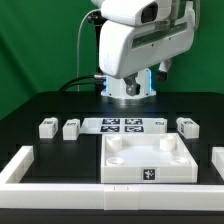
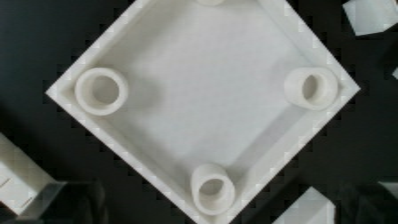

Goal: Assemble one leg

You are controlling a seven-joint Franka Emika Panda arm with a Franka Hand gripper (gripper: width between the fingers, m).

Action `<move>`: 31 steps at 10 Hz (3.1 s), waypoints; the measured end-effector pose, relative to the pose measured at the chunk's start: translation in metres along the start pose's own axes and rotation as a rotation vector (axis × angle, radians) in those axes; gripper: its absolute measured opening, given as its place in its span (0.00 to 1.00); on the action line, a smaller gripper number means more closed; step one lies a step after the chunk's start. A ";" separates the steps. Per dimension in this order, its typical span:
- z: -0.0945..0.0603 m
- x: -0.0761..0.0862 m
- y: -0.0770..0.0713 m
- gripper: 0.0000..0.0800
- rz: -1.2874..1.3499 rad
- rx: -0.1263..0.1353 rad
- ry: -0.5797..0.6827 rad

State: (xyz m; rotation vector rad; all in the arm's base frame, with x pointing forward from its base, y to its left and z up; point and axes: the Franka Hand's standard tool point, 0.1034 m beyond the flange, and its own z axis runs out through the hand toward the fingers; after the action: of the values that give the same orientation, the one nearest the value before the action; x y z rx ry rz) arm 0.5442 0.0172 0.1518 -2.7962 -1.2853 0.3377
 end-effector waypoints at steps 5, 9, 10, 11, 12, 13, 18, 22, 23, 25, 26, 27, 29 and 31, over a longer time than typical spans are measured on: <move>0.001 0.001 0.000 0.81 -0.002 0.018 -0.017; 0.001 0.001 0.000 0.81 -0.002 0.018 -0.017; 0.006 -0.004 0.000 0.81 -0.021 0.017 -0.010; 0.016 -0.013 -0.004 0.81 -0.033 -0.003 0.015; 0.026 -0.024 -0.014 0.81 -0.058 -0.017 0.028; 0.033 -0.032 -0.023 0.81 -0.125 -0.031 0.037; 0.040 -0.045 -0.032 0.81 -0.086 0.016 0.029; 0.078 -0.061 -0.056 0.81 -0.466 -0.100 0.158; 0.079 -0.061 -0.057 0.81 -0.466 -0.097 0.157; 0.079 -0.062 -0.056 0.81 -0.464 -0.096 0.157; 0.080 -0.063 -0.056 0.81 -0.486 -0.097 0.156; 0.087 -0.065 -0.057 0.81 -0.630 -0.101 0.154; 0.106 -0.056 -0.060 0.81 -0.785 -0.121 0.152; 0.132 -0.054 -0.060 0.81 -0.811 -0.114 0.146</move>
Offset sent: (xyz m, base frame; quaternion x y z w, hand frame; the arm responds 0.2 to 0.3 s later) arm 0.0000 0.0000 0.0000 0.0000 0.0000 0.0000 1.0000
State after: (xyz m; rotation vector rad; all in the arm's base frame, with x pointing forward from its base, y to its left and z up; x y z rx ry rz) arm 0.4365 0.0094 0.0405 -2.0533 -2.2624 0.0108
